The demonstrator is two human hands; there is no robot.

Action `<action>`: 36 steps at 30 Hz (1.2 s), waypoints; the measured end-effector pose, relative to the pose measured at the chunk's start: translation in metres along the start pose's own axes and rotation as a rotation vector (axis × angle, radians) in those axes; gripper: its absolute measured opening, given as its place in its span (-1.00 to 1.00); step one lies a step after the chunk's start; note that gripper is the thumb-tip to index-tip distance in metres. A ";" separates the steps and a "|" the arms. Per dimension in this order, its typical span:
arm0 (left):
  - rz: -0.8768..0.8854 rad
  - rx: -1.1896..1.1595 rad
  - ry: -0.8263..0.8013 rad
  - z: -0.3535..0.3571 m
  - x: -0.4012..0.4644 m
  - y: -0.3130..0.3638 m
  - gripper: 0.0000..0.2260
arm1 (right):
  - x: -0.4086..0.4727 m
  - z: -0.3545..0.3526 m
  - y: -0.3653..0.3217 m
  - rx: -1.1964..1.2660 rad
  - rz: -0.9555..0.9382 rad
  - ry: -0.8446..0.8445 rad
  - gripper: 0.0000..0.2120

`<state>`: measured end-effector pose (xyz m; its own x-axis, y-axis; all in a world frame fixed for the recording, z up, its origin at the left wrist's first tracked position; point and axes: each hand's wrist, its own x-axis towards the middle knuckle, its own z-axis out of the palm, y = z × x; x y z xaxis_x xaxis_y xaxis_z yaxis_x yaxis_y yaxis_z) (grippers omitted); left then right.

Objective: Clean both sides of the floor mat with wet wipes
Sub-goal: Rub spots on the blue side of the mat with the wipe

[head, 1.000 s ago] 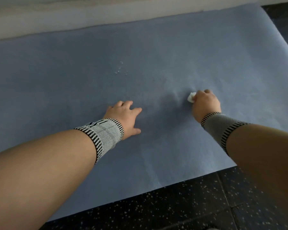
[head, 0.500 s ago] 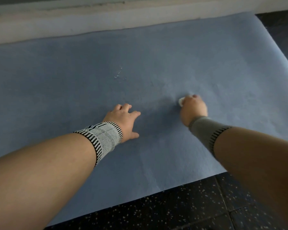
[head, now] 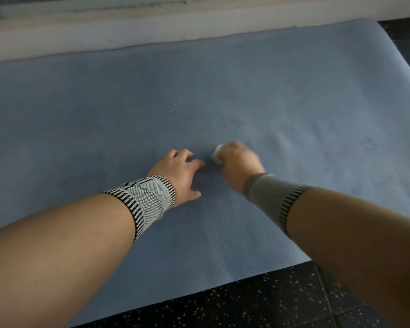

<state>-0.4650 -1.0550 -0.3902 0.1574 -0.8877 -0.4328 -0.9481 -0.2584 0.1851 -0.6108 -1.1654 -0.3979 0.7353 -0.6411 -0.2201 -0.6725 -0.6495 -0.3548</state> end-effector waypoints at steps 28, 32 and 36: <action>-0.314 -0.089 -0.088 -0.046 0.060 -0.053 0.12 | 0.049 -0.001 0.008 0.038 -0.093 0.108 -0.76; -0.272 0.000 -0.129 -0.046 0.062 -0.054 0.15 | 0.058 -0.031 0.075 0.015 0.670 0.317 -0.73; -0.260 0.075 -0.200 -0.054 0.065 -0.050 0.19 | 0.066 -0.004 0.007 0.117 0.272 0.220 -0.77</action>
<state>-0.3921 -1.1199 -0.3799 0.3462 -0.7018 -0.6226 -0.9023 -0.4309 -0.0160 -0.5672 -1.2142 -0.4114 0.4864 -0.8648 -0.1246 -0.8175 -0.4001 -0.4143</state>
